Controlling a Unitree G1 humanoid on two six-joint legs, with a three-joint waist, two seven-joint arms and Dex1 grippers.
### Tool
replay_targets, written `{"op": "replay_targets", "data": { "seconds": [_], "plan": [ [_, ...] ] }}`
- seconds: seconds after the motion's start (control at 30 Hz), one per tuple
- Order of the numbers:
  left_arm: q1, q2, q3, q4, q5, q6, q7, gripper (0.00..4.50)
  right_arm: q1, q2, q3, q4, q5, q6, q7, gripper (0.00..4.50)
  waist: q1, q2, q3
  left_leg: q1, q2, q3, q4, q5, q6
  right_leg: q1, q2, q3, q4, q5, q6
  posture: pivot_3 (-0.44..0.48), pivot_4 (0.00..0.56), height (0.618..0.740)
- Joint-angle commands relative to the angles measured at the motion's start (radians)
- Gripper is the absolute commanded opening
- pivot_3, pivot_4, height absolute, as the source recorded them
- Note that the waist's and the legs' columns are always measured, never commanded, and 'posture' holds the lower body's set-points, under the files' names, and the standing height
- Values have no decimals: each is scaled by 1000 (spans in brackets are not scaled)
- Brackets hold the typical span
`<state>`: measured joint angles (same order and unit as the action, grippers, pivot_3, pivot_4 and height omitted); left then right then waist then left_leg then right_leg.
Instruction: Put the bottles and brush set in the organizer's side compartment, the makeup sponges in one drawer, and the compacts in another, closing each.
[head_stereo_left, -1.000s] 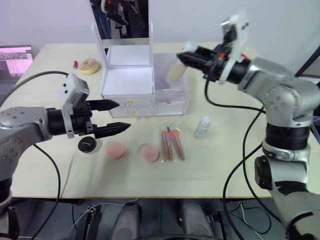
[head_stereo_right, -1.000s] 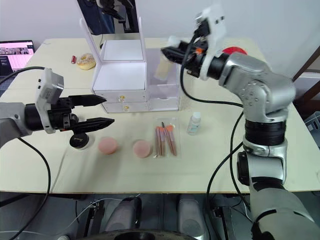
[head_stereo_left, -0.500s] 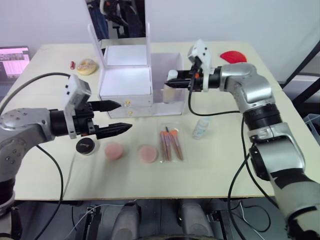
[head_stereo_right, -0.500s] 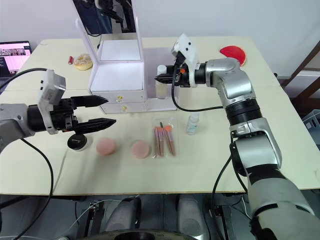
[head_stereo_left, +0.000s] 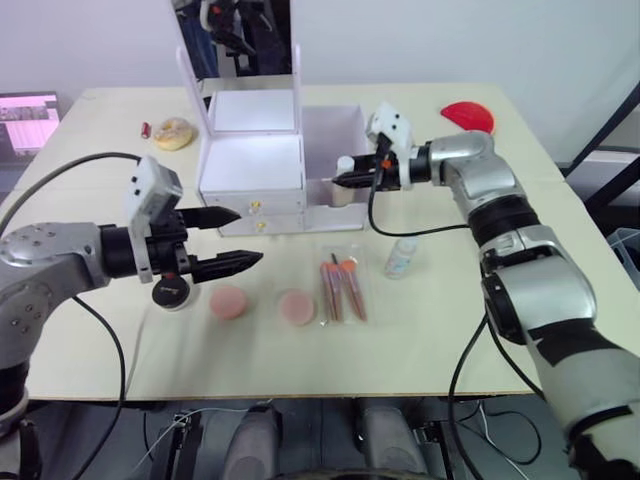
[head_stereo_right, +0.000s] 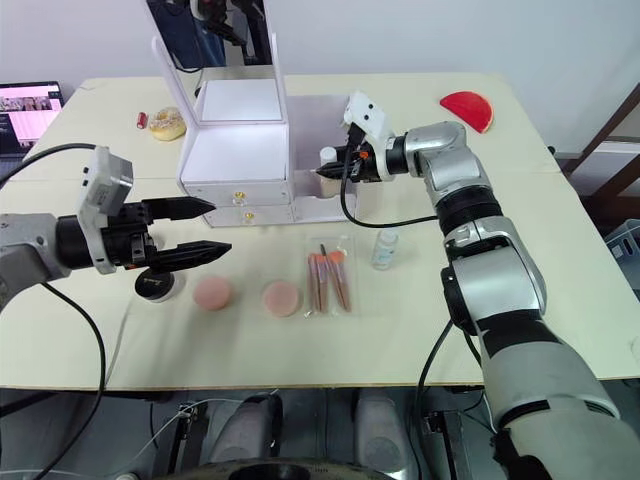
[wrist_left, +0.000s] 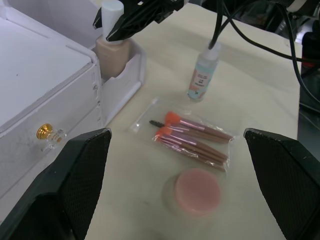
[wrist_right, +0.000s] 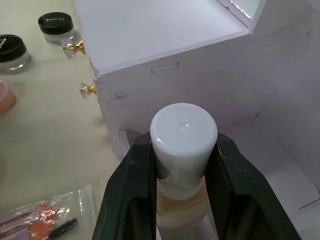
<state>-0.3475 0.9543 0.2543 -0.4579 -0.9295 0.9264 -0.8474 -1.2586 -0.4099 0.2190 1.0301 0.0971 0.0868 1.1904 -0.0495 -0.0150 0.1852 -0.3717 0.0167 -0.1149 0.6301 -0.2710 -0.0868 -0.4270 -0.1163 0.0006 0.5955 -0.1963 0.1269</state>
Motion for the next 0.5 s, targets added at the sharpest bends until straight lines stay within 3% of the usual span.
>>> {"op": "replay_targets", "data": {
  "seconds": [0.03, 0.43, 0.47, 0.5],
  "plan": [
    [3, 18, 45, -37, -19, -3, 1, 4500, -35, 6, -26, 34, -27, -51, 2, 796, -2, 0, 0, 0, 0, 0, 0, 0, 0, 0, 0, 0, 0, 0, 0, 0, 150, 739],
    [0, 26, 48, -37, -36, 0, 10, 4500, -45, 18, -45, 99, -82, -99, -13, 796, -18, 0, 0, 0, 0, 0, 0, 0, 0, 0, 0, 0, 0, 0, 0, 0, 150, 739],
    [-2, 26, 46, -36, -37, 0, 10, 4500, -47, 18, -49, 99, -81, -97, -11, 1841, -19, 0, 0, 0, 0, 0, 0, 0, 0, 0, 0, 0, 0, 0, 0, 0, 150, 739],
    [-3, 26, 46, -36, -37, 0, 9, 4500, -49, 18, -53, 98, -81, -96, -9, 2236, -20, 0, 0, 0, 0, 0, 0, 0, 0, 0, 0, 0, 0, 0, 0, 0, 150, 739]
  ]
}}
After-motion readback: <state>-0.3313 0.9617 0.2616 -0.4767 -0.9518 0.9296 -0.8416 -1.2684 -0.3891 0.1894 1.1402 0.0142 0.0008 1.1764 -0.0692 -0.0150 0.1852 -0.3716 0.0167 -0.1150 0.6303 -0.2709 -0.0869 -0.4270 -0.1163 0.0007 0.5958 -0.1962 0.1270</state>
